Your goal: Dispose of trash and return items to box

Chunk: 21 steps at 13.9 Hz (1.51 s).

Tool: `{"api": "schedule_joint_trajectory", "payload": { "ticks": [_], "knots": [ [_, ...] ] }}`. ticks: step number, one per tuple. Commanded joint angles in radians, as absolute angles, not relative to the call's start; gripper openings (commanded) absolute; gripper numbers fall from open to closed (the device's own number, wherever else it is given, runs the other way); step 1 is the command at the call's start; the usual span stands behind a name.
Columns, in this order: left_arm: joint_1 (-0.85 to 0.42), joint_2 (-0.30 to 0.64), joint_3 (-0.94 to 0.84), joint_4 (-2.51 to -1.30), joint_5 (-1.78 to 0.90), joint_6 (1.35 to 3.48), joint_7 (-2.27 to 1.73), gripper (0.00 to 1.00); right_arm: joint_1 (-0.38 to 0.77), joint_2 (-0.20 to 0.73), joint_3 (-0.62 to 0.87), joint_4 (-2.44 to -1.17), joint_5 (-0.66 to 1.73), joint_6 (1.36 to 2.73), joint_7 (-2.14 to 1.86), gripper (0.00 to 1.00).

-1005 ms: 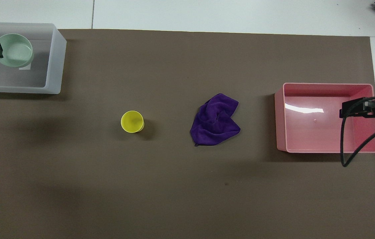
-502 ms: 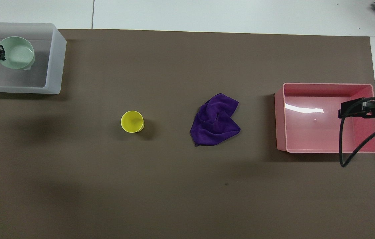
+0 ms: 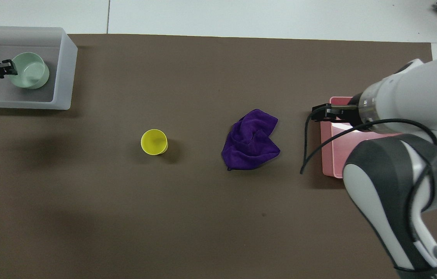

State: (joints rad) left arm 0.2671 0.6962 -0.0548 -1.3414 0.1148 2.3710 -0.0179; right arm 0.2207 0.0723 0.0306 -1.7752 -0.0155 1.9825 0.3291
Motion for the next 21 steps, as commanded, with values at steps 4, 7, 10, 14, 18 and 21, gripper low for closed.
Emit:
{"api": "schedule_joint_trajectory", "payload": {
  "ticks": [4,7,10,14,18,21],
  "knots": [
    [0.236,0.445,-0.061,-1.518,0.164,2.295,0.0,1.0,0.351,0.23,0.029,-1.792,-0.015,2.175,0.36,1.0],
    [0.201,0.255,-0.064,-1.727,0.163,2.295,-0.002,1.0,0.379,0.256,0.028,-1.861,-0.032,2.281,0.339,1.0],
    [0.126,0.152,-0.063,-1.839,0.161,2.263,-0.015,1.0,0.406,0.294,0.028,-1.894,-0.038,2.36,0.322,1.0],
    [0.006,0.115,-0.064,-1.93,0.161,2.282,-0.08,1.0,0.414,0.331,0.028,-1.946,-0.052,2.449,0.296,1.0],
    [-0.125,0.081,-0.064,-2.037,0.161,2.347,-0.084,1.0,0.417,0.339,0.028,-1.993,-0.092,2.497,0.296,1.0],
    [-0.199,0.074,-0.064,-2.078,0.161,2.355,-0.086,1.0,0.417,0.341,0.028,-2.0,-0.094,2.497,0.293,0.33]
  ]
}}
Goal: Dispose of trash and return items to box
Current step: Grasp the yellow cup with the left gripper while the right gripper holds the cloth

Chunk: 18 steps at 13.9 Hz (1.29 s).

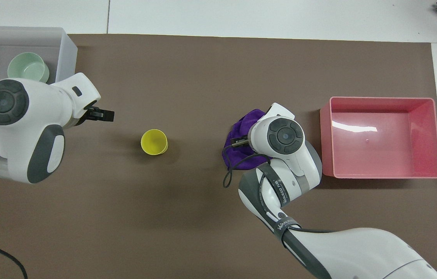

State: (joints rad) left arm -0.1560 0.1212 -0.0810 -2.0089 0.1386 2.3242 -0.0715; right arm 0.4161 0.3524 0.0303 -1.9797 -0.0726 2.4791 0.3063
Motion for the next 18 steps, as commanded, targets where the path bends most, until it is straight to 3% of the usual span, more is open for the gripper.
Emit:
{"api": "schedule_joint_trajectory", "payload": {
  "ticks": [1,2,6,13,17,18],
  "knots": [
    [-0.221,0.074,-0.064,-2.088,0.16,2.362,-0.103,1.0,0.416,0.339,0.028,-1.999,-0.094,2.49,0.296,0.04],
    [-0.238,0.075,-0.064,-2.1,0.16,2.378,-0.139,1.0,0.416,0.339,0.028,-1.999,-0.094,2.487,0.301,0.0],
    [-0.284,0.075,-0.066,-2.167,0.16,2.465,-0.173,1.0,0.417,0.331,0.028,-1.993,-0.092,2.479,0.374,0.0],
    [-0.341,0.161,-0.064,-2.186,0.16,2.597,-0.241,1.0,0.413,0.204,0.028,-1.927,-0.08,2.266,0.432,0.0],
    [-0.341,0.16,-0.064,-2.197,0.16,2.593,-0.279,0.05,0.414,0.143,0.028,-1.838,-0.074,2.122,0.474,0.0],
    [-0.341,0.158,-0.064,-2.197,0.16,2.588,-0.278,0.0,0.414,0.131,0.028,-1.801,-0.074,2.068,0.489,0.0]
  ]
}}
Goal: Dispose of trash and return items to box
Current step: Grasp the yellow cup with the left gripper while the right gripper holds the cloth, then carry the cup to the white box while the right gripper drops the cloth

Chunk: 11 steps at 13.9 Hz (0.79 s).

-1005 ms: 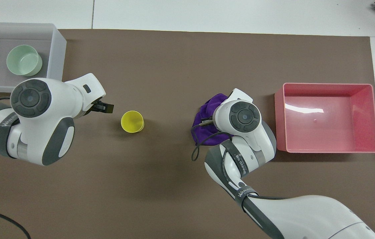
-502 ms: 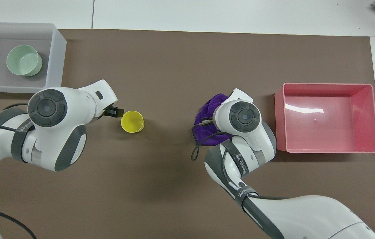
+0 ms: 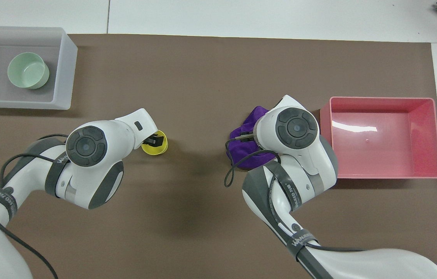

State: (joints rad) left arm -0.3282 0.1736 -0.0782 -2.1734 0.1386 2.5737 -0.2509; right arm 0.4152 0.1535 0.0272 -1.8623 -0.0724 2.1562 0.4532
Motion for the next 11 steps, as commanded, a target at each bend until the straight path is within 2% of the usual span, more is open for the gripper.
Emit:
{"api": "schedule_joint_trajectory", "payload": {
  "ticks": [1,6,11],
  "knots": [
    [-0.341,0.156,-0.064,-2.197,0.16,2.579,-0.279,0.0,0.414,0.12,0.028,-1.772,-0.074,2.025,0.494,0.0],
    [-0.315,0.109,-0.055,-2.172,0.16,2.525,-0.264,0.0,0.384,0.019,0.015,-1.732,-0.08,1.899,0.494,0.0],
    [-0.18,0.113,-0.054,-2.07,0.16,2.485,-0.265,0.0,0.273,-0.061,0.012,-1.732,-0.094,1.861,0.413,0.0]
  ]
}}
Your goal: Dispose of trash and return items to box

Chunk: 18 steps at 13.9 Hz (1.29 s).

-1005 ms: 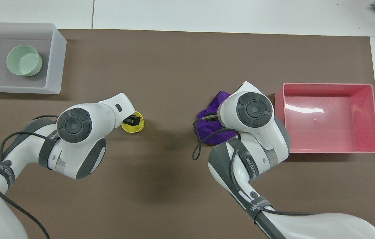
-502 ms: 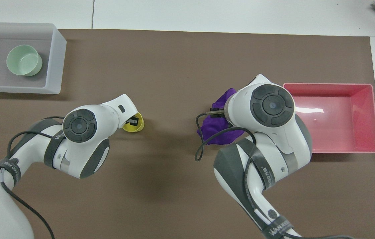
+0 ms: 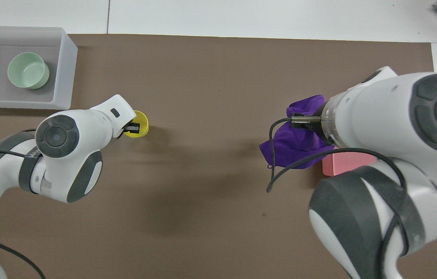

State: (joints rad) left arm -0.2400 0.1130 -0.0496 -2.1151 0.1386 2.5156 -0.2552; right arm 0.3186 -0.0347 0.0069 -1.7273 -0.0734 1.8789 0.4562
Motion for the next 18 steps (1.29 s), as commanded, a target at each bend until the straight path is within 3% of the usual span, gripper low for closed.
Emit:
{"api": "schedule_joint_trajectory", "payload": {
  "ticks": [1,9,14,18],
  "knots": [
    [-0.135,0.12,-0.055,-2.034,0.16,2.484,-0.262,0.0,0.243,-0.072,0.012,-1.732,-0.094,1.859,0.376,0.0],
    [0.158,0.245,-0.06,-1.771,0.153,2.487,-0.129,0.0,-0.03,-0.095,0.014,-1.795,-0.071,1.879,0.043,0.0],
    [0.23,0.437,-0.064,-1.49,0.13,2.352,-0.06,0.0,-0.139,-0.091,0.014,-1.972,-0.063,2.061,-0.083,0.0],
    [0.25,0.549,-0.064,-1.382,0.049,2.296,-0.009,0.0,-0.146,-0.04,0.012,-2.115,-0.063,2.25,-0.074,0.0]
  ]
}}
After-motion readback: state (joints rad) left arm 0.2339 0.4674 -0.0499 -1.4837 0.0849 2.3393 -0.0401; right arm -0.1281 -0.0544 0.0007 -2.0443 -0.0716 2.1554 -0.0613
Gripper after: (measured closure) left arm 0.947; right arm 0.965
